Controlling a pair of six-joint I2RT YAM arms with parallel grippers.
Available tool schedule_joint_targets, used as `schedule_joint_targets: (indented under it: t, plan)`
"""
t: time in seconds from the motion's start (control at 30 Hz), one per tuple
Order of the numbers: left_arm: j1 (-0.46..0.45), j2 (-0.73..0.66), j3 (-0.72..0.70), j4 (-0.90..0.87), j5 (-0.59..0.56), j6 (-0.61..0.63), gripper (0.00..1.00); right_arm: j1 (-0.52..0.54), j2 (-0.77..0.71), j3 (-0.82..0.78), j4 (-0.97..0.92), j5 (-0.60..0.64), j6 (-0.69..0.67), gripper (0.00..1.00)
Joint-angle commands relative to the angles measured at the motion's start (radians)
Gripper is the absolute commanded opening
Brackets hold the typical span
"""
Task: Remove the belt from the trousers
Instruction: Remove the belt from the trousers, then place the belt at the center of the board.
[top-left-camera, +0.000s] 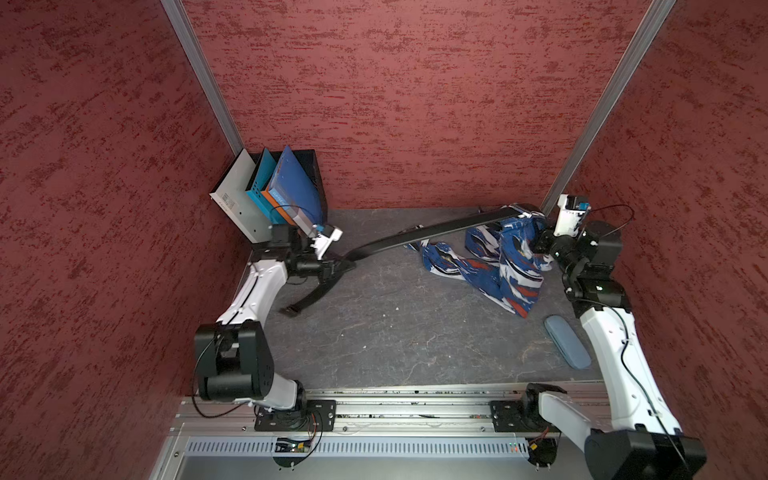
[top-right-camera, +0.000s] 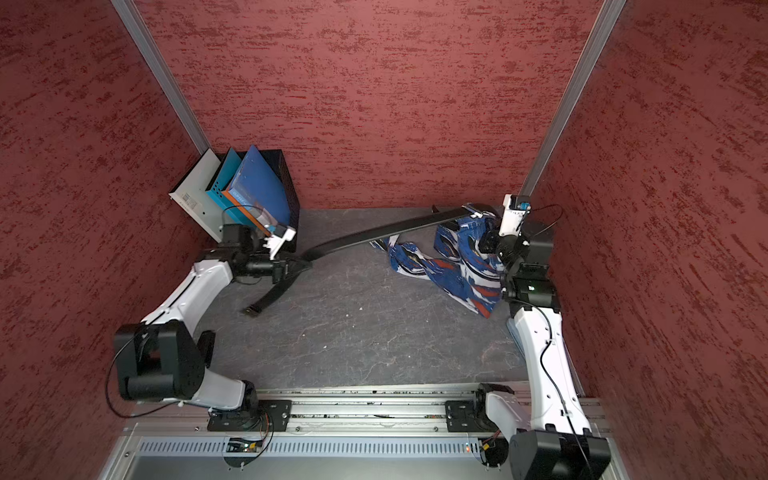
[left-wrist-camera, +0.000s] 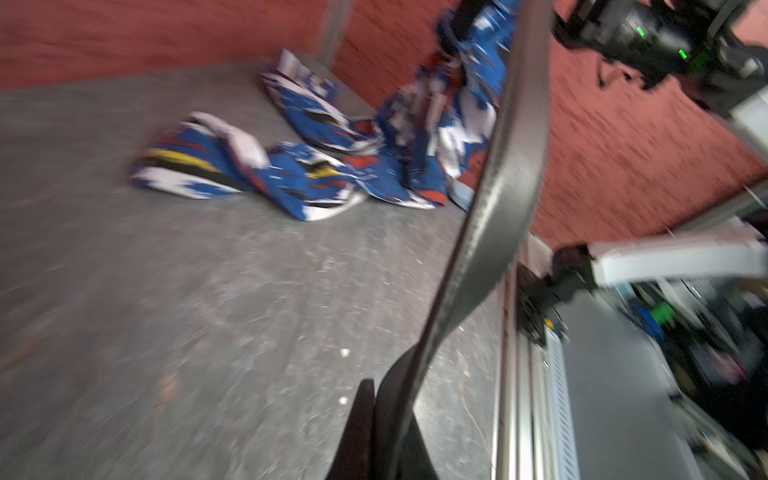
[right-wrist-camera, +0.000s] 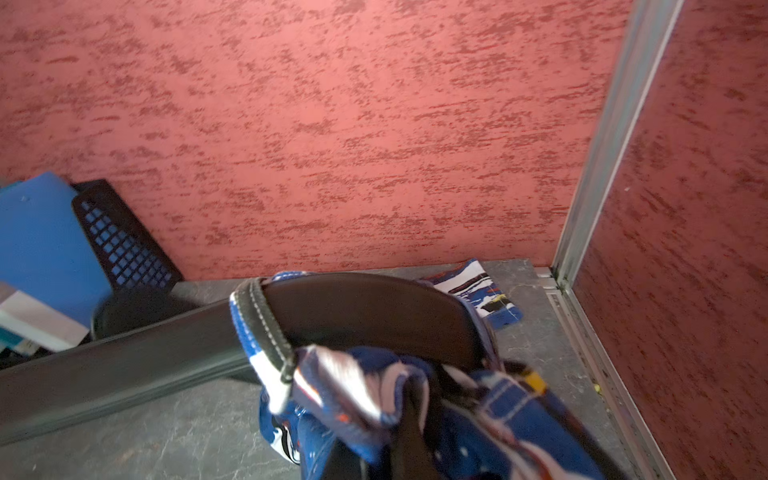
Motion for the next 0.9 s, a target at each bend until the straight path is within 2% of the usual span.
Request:
schedule_joint_targets:
  t: [0.0,0.13,0.17,0.2,0.23,0.3,0.37,0.47,0.57,0.6,0.63,0.67,0.73,0.77,0.87]
  plan:
    - [0.051,-0.059,-0.03,0.083,-0.031,-0.06,0.0,-0.067,0.007,0.066,0.102,0.267,0.109,0.0]
    - [-0.075,0.028,0.03,0.01,-0.058,0.001,0.0,-0.072,0.033,0.058,0.122,0.277,0.105,0.0]
    - [-0.079,0.045,0.046,0.002,-0.06,0.001,0.0,-0.083,0.046,0.071,0.103,0.299,0.108,0.0]
    - [-0.047,0.05,0.043,0.038,-0.055,-0.036,0.0,-0.103,0.064,0.093,0.067,0.337,0.115,0.0]
    - [0.023,0.041,0.015,0.13,-0.028,-0.124,0.0,-0.122,0.08,0.105,0.046,0.385,0.135,0.0]
    - [0.24,0.007,-0.097,0.477,0.023,-0.44,0.0,-0.2,0.113,0.141,-0.01,0.381,0.223,0.0]
    - [0.358,-0.013,-0.141,0.693,0.03,-0.648,0.0,-0.224,0.134,0.162,-0.016,0.388,0.229,0.0]
    - [0.328,-0.021,-0.108,0.769,0.056,-0.728,0.0,-0.236,0.162,0.186,-0.039,0.476,0.246,0.0]
    - [0.356,-0.059,-0.171,1.054,0.055,-0.949,0.0,-0.272,0.188,0.214,-0.058,0.523,0.238,0.0]
    - [0.352,-0.056,-0.184,1.102,0.059,-0.984,0.0,-0.28,0.19,0.215,-0.047,0.519,0.222,0.0]
    - [0.324,-0.051,-0.166,1.023,0.075,-0.921,0.0,-0.281,0.19,0.21,-0.028,0.489,0.206,0.0]
    - [0.263,-0.04,-0.103,0.777,0.088,-0.739,0.0,-0.281,0.185,0.195,0.016,0.423,0.189,0.0]
    - [0.115,-0.001,0.053,0.265,0.013,-0.34,0.0,-0.28,0.171,0.145,0.127,0.225,0.195,0.0]
    - [0.04,0.021,0.09,0.165,-0.013,-0.253,0.0,-0.277,0.154,0.1,0.224,0.073,0.197,0.0]
    - [-0.109,0.06,0.131,0.076,-0.065,-0.173,0.0,-0.235,0.14,-0.015,0.531,-0.364,0.231,0.0]
